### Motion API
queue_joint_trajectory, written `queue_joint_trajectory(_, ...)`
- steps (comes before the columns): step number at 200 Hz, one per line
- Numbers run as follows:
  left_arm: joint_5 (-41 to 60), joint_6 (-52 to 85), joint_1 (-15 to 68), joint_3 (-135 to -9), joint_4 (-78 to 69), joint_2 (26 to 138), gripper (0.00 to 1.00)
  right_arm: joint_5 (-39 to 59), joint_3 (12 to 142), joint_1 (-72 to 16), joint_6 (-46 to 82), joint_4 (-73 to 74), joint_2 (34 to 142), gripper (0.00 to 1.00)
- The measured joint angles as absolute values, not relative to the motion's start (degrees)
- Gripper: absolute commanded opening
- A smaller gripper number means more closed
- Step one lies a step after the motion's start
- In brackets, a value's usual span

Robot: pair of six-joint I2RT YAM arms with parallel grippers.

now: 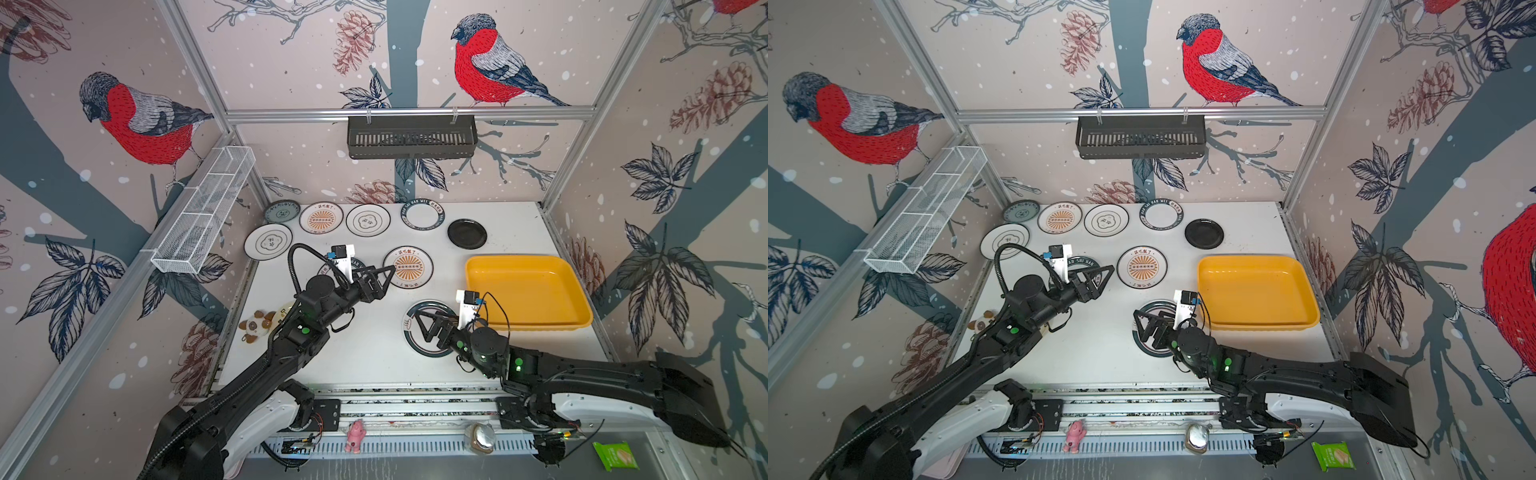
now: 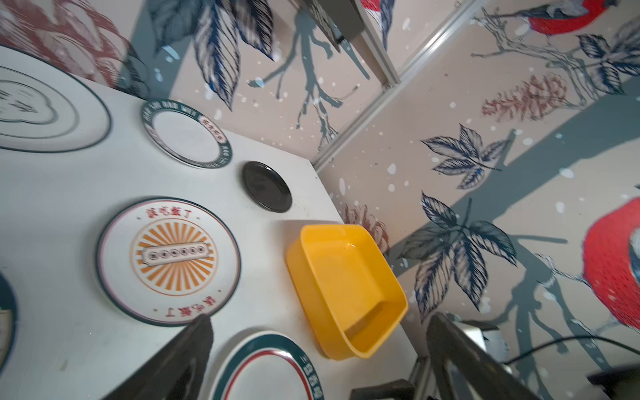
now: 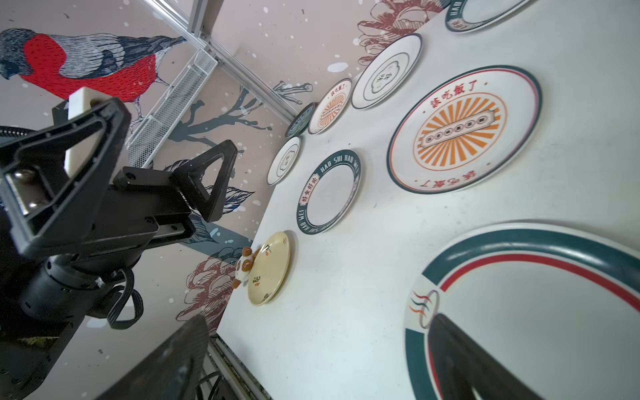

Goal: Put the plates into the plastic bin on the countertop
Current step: 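Reach the right gripper to the red-rimmed plate while the left gripper advances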

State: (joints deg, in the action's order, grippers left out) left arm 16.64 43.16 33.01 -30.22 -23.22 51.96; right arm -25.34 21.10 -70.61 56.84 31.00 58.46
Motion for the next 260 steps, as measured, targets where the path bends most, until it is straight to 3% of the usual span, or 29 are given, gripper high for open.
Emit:
queue_joint_trajectory(38,19.0,46.8,35.4,-23.6,-34.2,53.4,0.96,-28.5,23.2,-68.9,55.4,32.2,54.3,1.00)
queue_joint_trajectory(66,24.4,48.0,35.5,-20.7,-42.4,55.1,0.96,-27.9,23.2,-61.8,56.0,26.4,51.5,1.00)
queue_joint_trajectory(114,18.8,42.6,35.5,-37.8,-25.3,59.2,0.96,-28.1,28.9,-59.6,61.6,8.5,51.1,1.00)
queue_joint_trajectory(157,23.9,50.4,36.0,-26.3,-34.8,62.8,0.96,-28.3,28.0,-61.3,69.5,-0.8,56.6,1.00)
queue_joint_trajectory(185,27.5,53.0,33.8,-28.0,-36.8,64.7,0.97,-27.4,31.0,-62.6,73.5,-4.5,61.1,1.00)
queue_joint_trajectory(211,29.1,46.5,33.5,-40.4,-25.7,66.8,0.97,-26.6,31.8,-63.6,75.7,-6.8,63.6,1.00)
queue_joint_trajectory(260,19.0,27.2,33.5,-52.4,-6.9,67.1,0.96,-23.5,32.4,-61.1,78.8,-11.7,64.2,1.00)
